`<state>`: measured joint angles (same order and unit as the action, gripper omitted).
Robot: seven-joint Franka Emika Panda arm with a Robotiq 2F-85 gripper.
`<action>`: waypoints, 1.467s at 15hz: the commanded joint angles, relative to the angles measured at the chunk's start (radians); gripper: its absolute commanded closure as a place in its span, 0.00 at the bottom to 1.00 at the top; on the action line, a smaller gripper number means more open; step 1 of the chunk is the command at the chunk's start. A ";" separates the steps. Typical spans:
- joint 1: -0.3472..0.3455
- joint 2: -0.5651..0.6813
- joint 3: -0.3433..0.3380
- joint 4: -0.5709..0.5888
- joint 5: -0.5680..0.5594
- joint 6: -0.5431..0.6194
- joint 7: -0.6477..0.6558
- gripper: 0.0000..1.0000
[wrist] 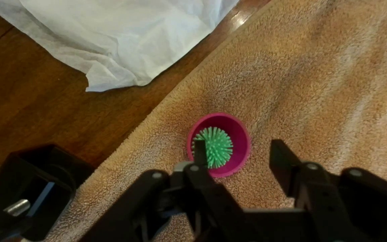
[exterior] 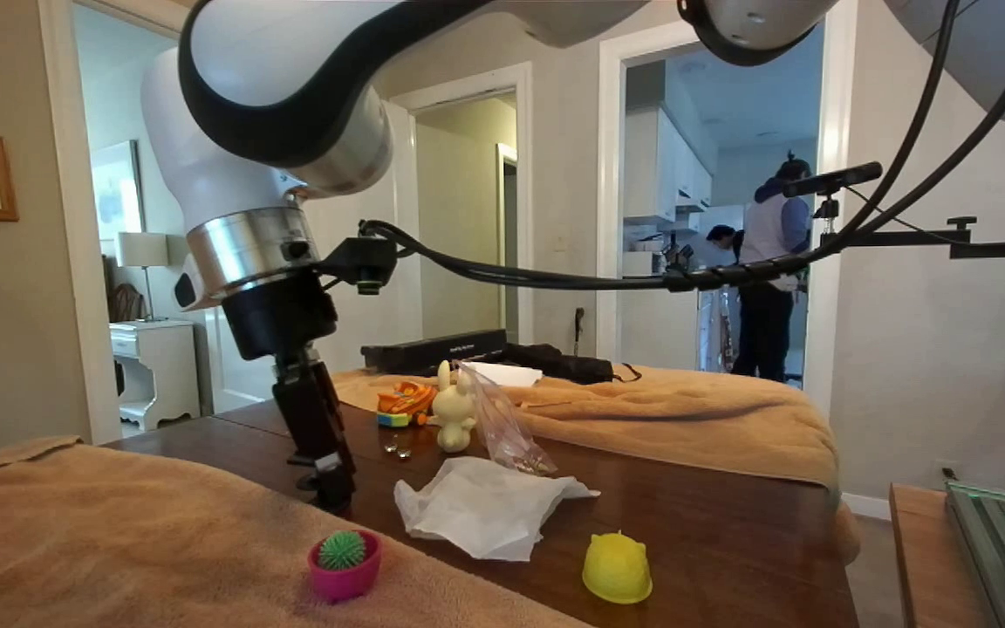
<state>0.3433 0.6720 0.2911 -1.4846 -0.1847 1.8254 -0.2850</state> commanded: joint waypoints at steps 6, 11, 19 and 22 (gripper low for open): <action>0.002 -0.113 -0.025 -0.025 0.019 -0.069 0.066 0.00; -0.089 -0.353 -0.076 -0.234 0.096 -0.029 0.210 0.00; -0.173 -0.538 -0.134 -0.419 0.173 -0.022 0.306 0.00; -0.178 -0.562 -0.141 -0.449 0.173 -0.026 0.336 0.00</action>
<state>0.1713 0.1689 0.1548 -1.8636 -0.0439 1.7729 0.0119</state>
